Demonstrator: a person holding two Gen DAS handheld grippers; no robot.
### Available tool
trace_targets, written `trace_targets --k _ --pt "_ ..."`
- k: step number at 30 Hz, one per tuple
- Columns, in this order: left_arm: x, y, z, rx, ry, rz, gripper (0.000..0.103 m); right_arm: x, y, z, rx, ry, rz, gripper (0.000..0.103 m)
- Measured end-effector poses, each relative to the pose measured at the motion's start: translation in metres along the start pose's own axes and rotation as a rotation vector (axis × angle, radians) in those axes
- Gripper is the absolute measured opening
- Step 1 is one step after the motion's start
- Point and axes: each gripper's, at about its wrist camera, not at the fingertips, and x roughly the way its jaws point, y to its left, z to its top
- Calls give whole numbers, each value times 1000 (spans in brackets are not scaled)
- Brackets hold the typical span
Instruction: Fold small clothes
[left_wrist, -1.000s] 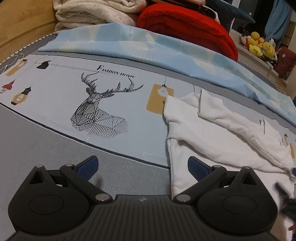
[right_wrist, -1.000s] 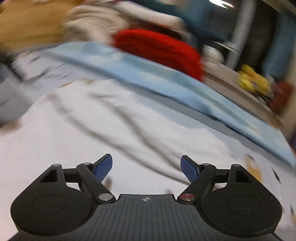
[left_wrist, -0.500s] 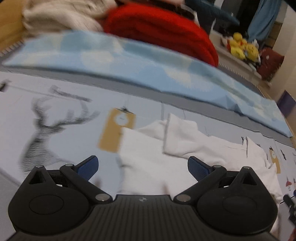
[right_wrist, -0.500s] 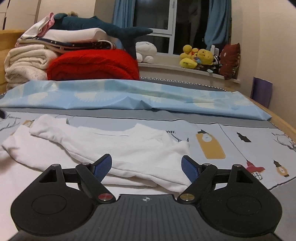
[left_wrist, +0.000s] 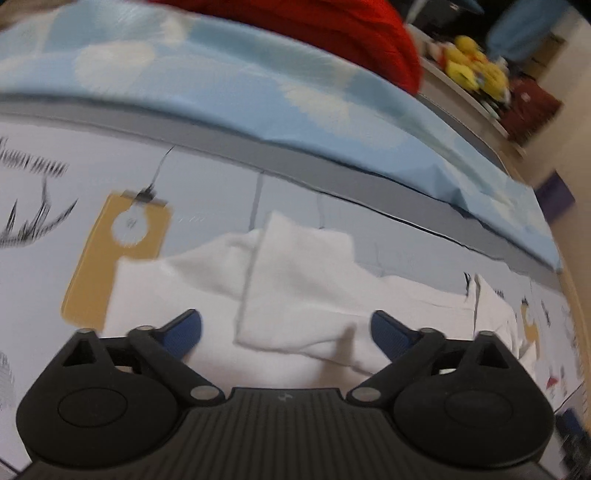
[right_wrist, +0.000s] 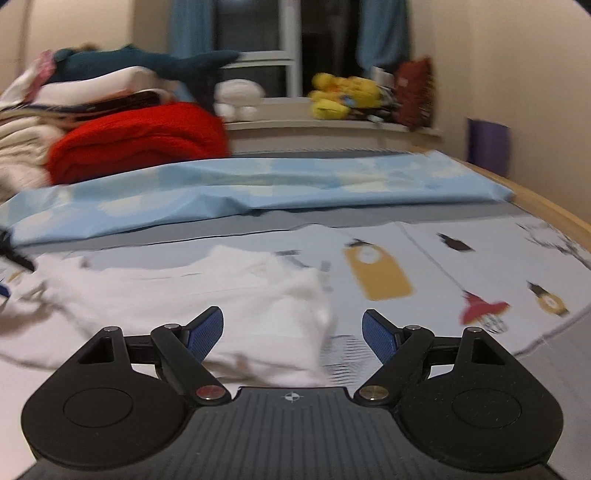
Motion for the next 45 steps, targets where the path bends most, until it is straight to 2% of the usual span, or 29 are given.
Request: trace_targets --k 1,2,3,5,7,10,12,14,16,19,21,26,27,28,29,30,31,33,34,35,36,37,38,39,41,42,43,45 --pt "0 -5 1 35 -11 8 64 1 -6 2 22 3 -17 83" --pt "2 -10 0 76 -9 22 18 2 -11 3 38 5 -31 83" --pt "3 -15 0 118 4 49 2 2 -16 4 54 7 -45 83" --pt "-4 -22 -4 163 -8 62 2 3 -22 2 81 9 -60 83" --pt "-26 -26 -6 175 -41 7 2 5 -24 -1 93 18 -58 83" --pt "-76 -30 -2 150 -98 -95 2 5 -19 -1 78 17 -41 83" --pt "-104 -26 -3 139 -120 -125 2 2 -14 0 54 1 -30 83" --pt "-115 -10 -5 102 -98 -131 3 -1 -10 1 32 -20 -16 83" --pt "-98 19 -7 39 -10 -73 3 -3 -7 2 37 -27 -2 83" --pt "-57 61 -20 -117 142 -45 3 -1 -4 1 39 -13 3 83" --pt "-46 74 -30 -166 158 -76 3 0 -2 0 17 -12 -3 83" --pt "-52 74 -35 -127 111 -107 3 3 -7 2 29 -29 -53 82" --pt "-53 74 -35 -128 110 -112 3 3 -11 4 47 -46 -66 78" --pt "-54 74 -35 -129 109 -121 3 2 -15 6 70 -66 -81 67" --pt "-57 74 -34 -122 107 -129 3 1 -18 8 97 -77 -89 61" --pt "-60 69 -32 -111 105 -137 3 1 -22 11 121 -72 -69 50" --pt "-64 68 -30 -96 97 -150 3 3 -23 11 129 -53 -35 44" --pt "-73 68 -29 -62 75 -161 3 12 -16 6 92 23 80 42" --pt "-75 68 -29 -51 75 -157 3 19 -8 0 38 91 151 35" --pt "-73 68 -31 -45 86 -150 3 28 2 -9 -36 156 155 31" --pt "-68 68 -34 -39 106 -134 3 39 11 -20 -128 229 99 20" --pt "-63 68 -38 -31 126 -119 3 44 16 -30 -198 253 65 19" --pt "-57 67 -41 -19 145 -100 3 39 18 -33 -235 222 61 19" --pt "-54 69 -44 -10 154 -87 3 37 19 -30 -247 239 53 19" --pt "-51 71 -46 -8 155 -92 3 30 13 -14 -160 271 67 19" --pt "-52 72 -45 -7 152 -99 3 24 5 -3 -85 247 101 20" --pt "-52 73 -44 -10 151 -105 3 20 -3 8 -22 201 131 26" --pt "-50 75 -44 -13 149 -111 3 23 -13 34 60 128 132 36"
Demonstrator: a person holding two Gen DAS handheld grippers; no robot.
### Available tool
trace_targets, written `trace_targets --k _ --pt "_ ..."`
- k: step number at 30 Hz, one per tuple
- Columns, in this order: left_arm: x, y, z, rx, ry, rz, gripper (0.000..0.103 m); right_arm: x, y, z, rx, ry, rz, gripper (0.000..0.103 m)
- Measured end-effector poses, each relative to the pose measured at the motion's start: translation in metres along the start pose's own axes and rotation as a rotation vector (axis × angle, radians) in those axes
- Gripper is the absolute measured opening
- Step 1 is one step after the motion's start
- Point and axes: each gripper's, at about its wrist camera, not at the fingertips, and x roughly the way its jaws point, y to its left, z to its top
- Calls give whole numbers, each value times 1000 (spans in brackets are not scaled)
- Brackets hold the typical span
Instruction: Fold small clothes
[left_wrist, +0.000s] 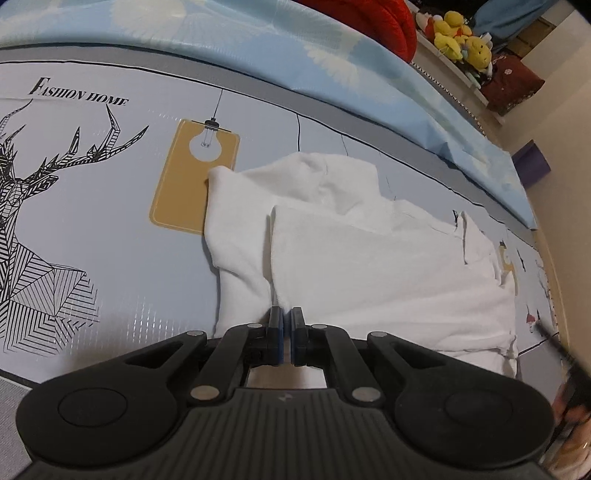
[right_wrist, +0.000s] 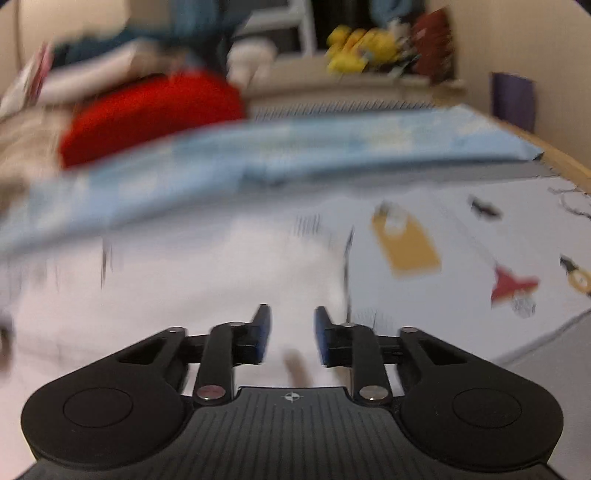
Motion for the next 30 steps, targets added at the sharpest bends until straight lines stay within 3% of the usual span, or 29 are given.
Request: trace_targets --k 2,6,7,9,11,13,15,17,18,19,20,21,22,23,24,26,29,30 --pt "2 2 -1 0 1 -2 3 21 -1 24 16 13 -7 43" --pt "4 3 1 -10 1 -9 3 93 0 42 63 187 -46 54" --pt "5 3 1 -8 1 -9 3 106 4 38 49 212 -66 46" --pt "7 1 0 0 -1 -7 3 122 11 30 -30 221 -96 3" --pt "7 2 0 6 -3 -13 3 112 7 26 12 126 -104 3" --pt "7 4 0 4 -3 -26 3 96 -17 23 179 8 -100 2" --pt "8 7 -1 -11 0 -42 5 99 -42 12 376 -8 -93 3" --pt "9 5 -2 -7 -4 -37 6 112 -52 1 436 43 -103 4" --pt "7 4 -2 0 -11 -42 8 111 -55 -1 462 25 -80 9" --pt "5 2 -2 4 -15 -48 11 107 -56 0 481 13 -59 28" --pt "2 1 -2 8 -19 -58 23 101 -56 2 493 5 -38 40" --pt "-1 0 -2 10 -28 -64 42 90 -55 6 484 -12 -40 60" --pt "-4 -2 -2 16 -40 -79 49 79 -50 10 444 -35 -54 64" --pt "-7 -5 -2 27 -52 -88 63 65 -42 13 350 -47 -50 64" --pt "-9 -9 -2 40 -62 -82 78 54 -32 14 234 -28 -28 61" --pt "-8 -17 -4 68 -85 -22 91 41 -6 2 -37 49 6 53" --pt "8 -21 -8 101 -45 99 91 44 28 -55 -417 192 -91 44" --pt "13 -19 -9 99 -25 141 91 36 27 -66 -429 118 -96 44"
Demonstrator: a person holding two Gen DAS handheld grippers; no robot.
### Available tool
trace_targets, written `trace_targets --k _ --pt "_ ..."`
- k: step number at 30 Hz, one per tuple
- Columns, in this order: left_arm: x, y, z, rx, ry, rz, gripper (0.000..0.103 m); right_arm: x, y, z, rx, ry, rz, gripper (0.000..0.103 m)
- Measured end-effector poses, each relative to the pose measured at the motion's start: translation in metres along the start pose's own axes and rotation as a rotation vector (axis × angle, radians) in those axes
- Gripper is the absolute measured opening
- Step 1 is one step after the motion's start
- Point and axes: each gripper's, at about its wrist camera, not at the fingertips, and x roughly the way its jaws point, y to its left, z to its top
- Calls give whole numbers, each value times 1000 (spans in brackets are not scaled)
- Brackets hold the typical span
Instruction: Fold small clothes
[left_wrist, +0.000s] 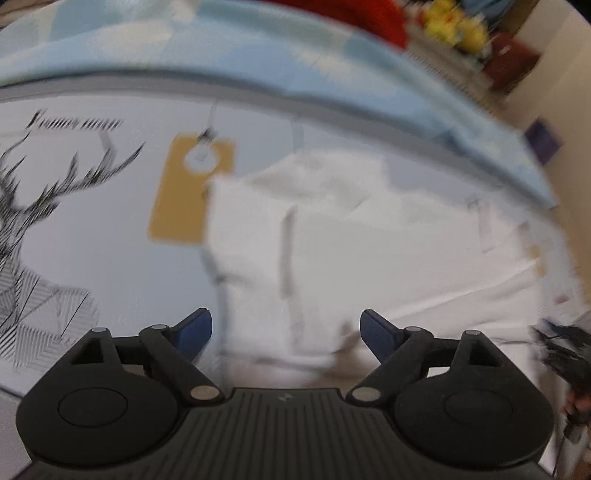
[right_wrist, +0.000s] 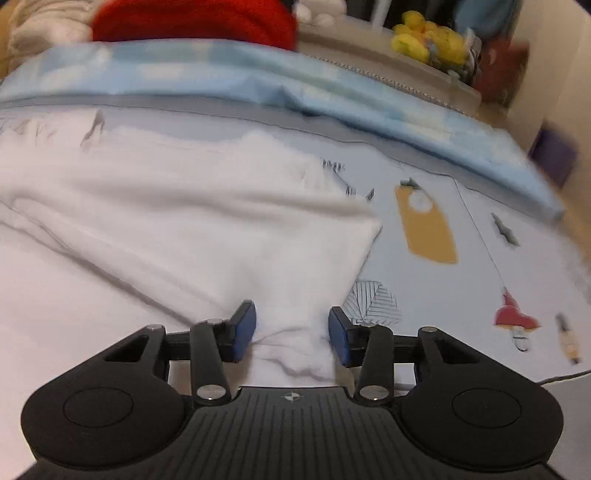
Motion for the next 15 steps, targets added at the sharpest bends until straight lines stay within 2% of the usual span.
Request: trace_targets --k 4,6,8,10,14,15 --pt "-10 -1 -5 29 -22 59 91 -25 -22 -13 174 42 74 45" --pt "-25 -4 -11 38 -33 59 91 -46 -25 -17 209 34 68 47" --pt "-46 -6 -23 54 -38 60 93 -80 -25 -22 252 2 116 53" --pt "-76 -10 -48 81 -60 64 93 -119 -21 -30 286 -39 153 69" --pt "-135 -18 -117 129 -116 78 94 -196 -3 -46 309 -68 204 79" --pt "-147 -20 -135 135 -129 77 94 -215 4 -51 321 -85 198 85"
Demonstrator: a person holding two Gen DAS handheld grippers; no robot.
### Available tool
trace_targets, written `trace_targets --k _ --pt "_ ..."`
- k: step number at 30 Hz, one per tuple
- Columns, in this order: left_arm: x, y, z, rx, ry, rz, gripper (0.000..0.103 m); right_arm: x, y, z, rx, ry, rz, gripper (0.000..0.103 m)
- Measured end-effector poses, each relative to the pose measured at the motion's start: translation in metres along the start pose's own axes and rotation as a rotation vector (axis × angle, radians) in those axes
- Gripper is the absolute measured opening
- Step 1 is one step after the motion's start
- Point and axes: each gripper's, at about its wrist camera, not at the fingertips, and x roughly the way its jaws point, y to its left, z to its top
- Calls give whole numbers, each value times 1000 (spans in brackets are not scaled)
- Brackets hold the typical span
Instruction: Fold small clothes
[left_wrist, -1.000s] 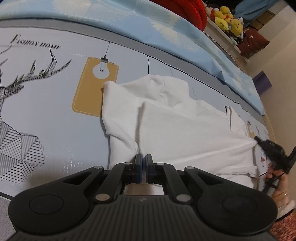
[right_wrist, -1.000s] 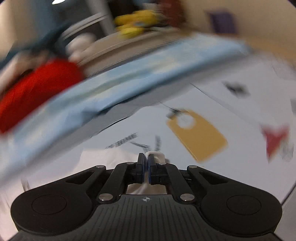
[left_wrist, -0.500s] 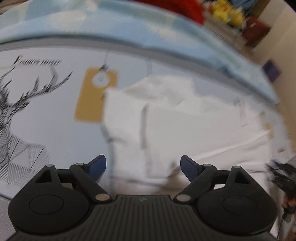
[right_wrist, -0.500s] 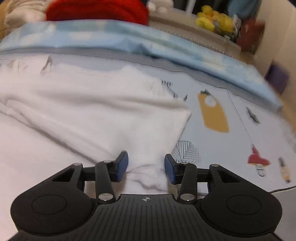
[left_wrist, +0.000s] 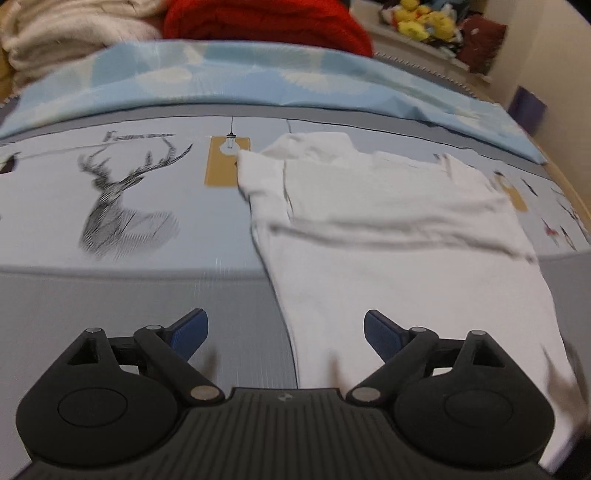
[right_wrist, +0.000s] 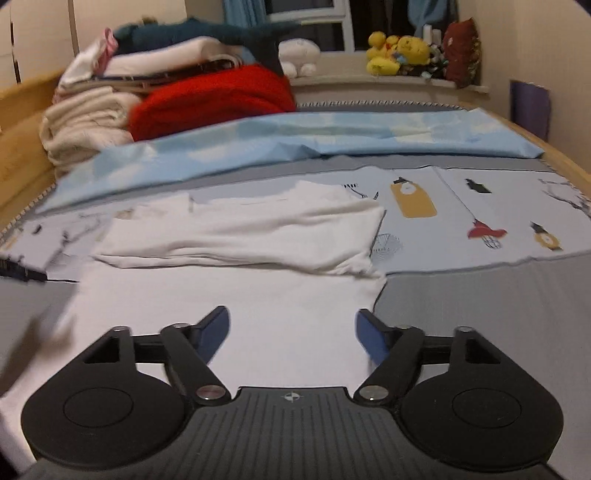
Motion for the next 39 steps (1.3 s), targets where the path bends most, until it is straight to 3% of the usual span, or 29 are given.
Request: trace_targets --k 5,6,7,10,14,22,27,35,39 --pt "-44 -16 -89 -15 -4 -22 94 -53 32 -43 -40 -58 -12 93" --pt "-46 -20 -103 -17 2 -3 94 -54 36 -53 -40 -31 -31 93" --pt "-47 -22 -115 -13 0 14 94 -54 40 -57 -30 11 -55 92" --pt "-55 -33 -139 14 -23 60 94 -66 47 -72 -54 -32 -15 92" --pt "-63 -36 -159 13 -38 49 94 -72 56 -85 -129 -34 -24 92" --pt "-63 -28 -168 14 -38 84 94 -69 48 -92 -80 -10 -71 92" --pt "-57 -18 -165 -37 -20 66 94 -65 38 -92 -46 -5 -106 92" --pt "-31 -9 -157 -127 80 -3 94 -34 -18 -89 194 167 -259 92" --pt "-26 -13 -154 -111 85 -5 95 -28 -33 -96 257 216 -261 92"
